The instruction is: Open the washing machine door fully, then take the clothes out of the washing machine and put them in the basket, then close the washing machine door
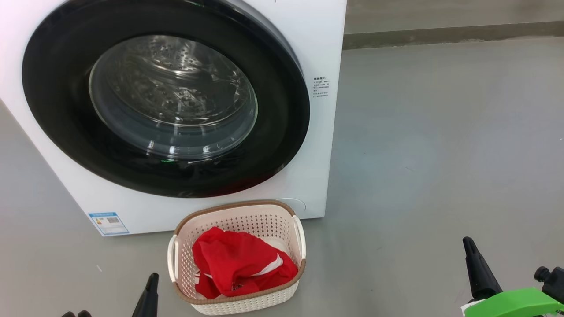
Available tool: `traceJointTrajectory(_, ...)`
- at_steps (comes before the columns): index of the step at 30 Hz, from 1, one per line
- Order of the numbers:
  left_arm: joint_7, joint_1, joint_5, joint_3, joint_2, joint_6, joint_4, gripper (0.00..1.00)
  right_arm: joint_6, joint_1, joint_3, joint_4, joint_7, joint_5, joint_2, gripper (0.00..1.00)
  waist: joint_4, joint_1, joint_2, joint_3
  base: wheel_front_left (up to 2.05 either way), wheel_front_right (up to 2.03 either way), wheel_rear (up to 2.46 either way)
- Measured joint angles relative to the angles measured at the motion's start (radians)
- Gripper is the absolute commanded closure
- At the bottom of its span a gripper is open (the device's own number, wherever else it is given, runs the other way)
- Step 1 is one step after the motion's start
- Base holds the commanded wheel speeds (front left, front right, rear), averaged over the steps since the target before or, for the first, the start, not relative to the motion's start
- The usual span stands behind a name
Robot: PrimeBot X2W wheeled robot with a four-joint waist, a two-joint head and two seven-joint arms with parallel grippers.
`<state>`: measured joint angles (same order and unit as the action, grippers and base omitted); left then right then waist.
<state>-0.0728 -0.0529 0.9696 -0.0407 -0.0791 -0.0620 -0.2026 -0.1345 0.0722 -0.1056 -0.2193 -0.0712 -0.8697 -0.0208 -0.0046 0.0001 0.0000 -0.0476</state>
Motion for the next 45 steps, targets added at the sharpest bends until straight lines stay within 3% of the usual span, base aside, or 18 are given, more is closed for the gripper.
traceJointTrajectory(45, 0.125, 0.083, 0.428, 0.079, 0.027, -0.037, -0.041, 1.0, 0.003, -0.085, -0.015, -0.035, 0.122, -0.494, -0.007, 1.0, 0.003, 0.0, 0.0, 0.035, 0.0, 0.0, 0.0)
